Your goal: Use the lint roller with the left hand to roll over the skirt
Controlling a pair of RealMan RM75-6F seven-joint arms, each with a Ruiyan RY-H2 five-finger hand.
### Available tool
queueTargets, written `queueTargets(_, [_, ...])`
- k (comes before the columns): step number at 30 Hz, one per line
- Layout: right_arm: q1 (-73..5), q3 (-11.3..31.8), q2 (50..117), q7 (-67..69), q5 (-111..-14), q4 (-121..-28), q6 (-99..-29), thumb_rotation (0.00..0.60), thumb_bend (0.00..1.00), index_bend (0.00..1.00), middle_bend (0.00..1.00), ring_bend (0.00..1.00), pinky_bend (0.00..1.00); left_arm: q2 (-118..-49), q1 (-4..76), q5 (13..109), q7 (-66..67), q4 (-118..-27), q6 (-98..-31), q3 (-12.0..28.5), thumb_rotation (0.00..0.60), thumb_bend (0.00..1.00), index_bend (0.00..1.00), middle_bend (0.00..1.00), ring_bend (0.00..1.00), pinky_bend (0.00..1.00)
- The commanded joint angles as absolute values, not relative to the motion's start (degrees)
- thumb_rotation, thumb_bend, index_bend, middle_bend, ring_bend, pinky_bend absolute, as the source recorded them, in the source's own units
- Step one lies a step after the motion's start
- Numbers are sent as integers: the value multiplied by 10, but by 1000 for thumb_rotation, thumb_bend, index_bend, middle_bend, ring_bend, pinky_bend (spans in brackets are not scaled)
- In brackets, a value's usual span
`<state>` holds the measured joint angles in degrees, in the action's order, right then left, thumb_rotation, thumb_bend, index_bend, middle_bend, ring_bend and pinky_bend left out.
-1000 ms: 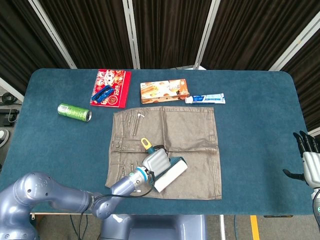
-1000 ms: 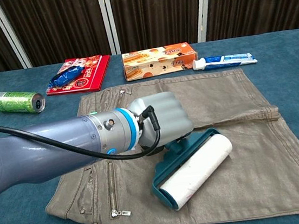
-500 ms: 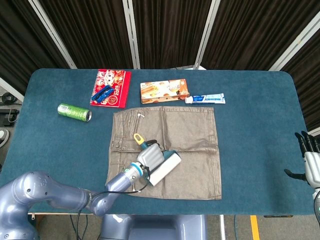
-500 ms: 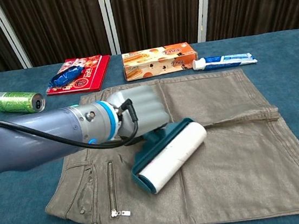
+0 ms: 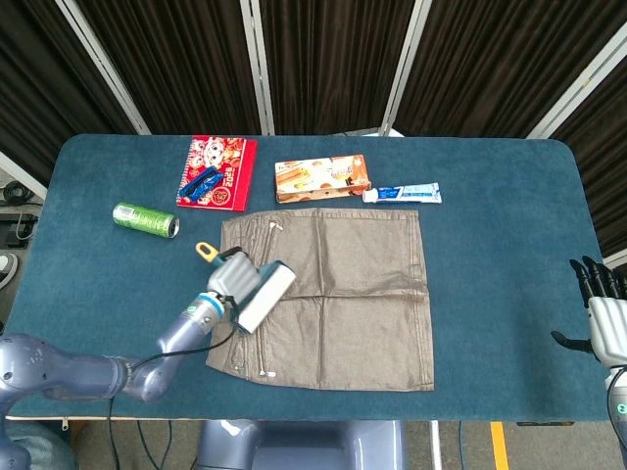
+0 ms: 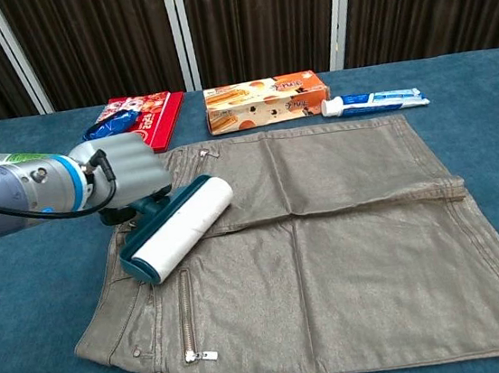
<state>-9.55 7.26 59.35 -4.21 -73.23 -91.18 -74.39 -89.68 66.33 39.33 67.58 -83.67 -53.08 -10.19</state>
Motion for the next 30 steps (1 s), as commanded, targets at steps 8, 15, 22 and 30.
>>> queueTargets(8, [-94,70,592,-48,-744,-922,-752,600,0,0,0,0,0,-847,608,414,610,-828,-545,-130,600,902,656,464,408,447])
queueTargets(15, [-91,65,591,-55,-756,-932,-761,600,0,0,0,0,0,-822,561,438,545,-808,-545,-141,600,904,655,464,408,447])
queueTargets(22, [-91,63,592,-61,-760,-937,-765,600,0,0,0,0,0,-817,528,461,491,-774,-539,-136,600,713,561,384,346,407])
queueTargets(30, [-89,61,588,-59,-770,-945,-772,600,0,0,0,0,0,-788,461,517,412,-827,-636,-109,600,0,0,0,0,65])
